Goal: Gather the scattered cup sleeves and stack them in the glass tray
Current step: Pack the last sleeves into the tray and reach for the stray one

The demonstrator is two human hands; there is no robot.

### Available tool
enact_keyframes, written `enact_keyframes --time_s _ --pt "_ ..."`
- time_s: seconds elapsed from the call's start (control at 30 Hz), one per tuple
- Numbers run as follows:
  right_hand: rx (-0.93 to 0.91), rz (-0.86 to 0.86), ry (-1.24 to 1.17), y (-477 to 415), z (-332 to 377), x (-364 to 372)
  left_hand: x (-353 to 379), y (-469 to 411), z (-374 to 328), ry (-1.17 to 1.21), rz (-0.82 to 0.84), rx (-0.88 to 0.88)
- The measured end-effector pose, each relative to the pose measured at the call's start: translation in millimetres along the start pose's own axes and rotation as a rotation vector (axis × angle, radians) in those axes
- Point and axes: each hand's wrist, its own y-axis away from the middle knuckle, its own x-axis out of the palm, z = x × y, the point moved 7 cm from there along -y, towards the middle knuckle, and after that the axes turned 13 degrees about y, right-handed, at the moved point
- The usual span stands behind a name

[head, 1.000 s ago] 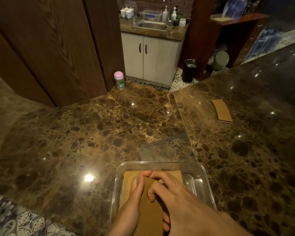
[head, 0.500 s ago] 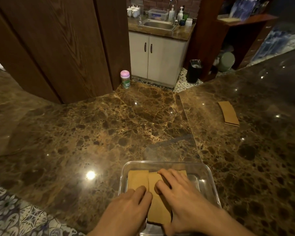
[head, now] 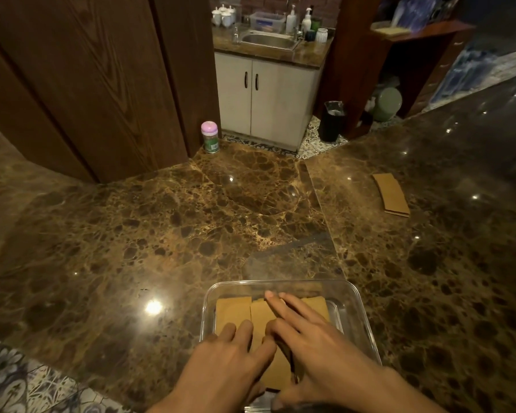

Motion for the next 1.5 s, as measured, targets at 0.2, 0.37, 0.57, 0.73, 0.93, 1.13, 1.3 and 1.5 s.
enact_keyframes --time_s 0.2,0.37,0.57,0.73,0.93,1.13,1.3,1.5 --pt "0.130 0.128 -0.007 20 -15 -6 7 -2 5 0.014 -0.031 0.018" --pt "0.246 0.342 0.056 26 -21 -3 14 -11 2 -0.028 0.068 0.100" --pt "0.390 0.435 0.090 31 -28 6 19 -16 -5 0.020 0.098 0.125" --pt "0.409 0.370 -0.034 26 -25 8 24 -17 -2 -0.015 0.141 0.108" --pt "0.479 0.217 -0.167 40 -32 0 19 -17 -2 -0.041 0.134 0.113" --pt "0.507 0.279 -0.153 34 -35 1 18 -21 -4 -0.015 0.171 0.085" --pt "0.507 0.300 -0.104 31 -34 6 21 -20 -6 0.020 0.154 0.095" --pt "0.533 0.262 -0.142 32 -34 4 23 -18 -7 0.079 0.162 0.111"
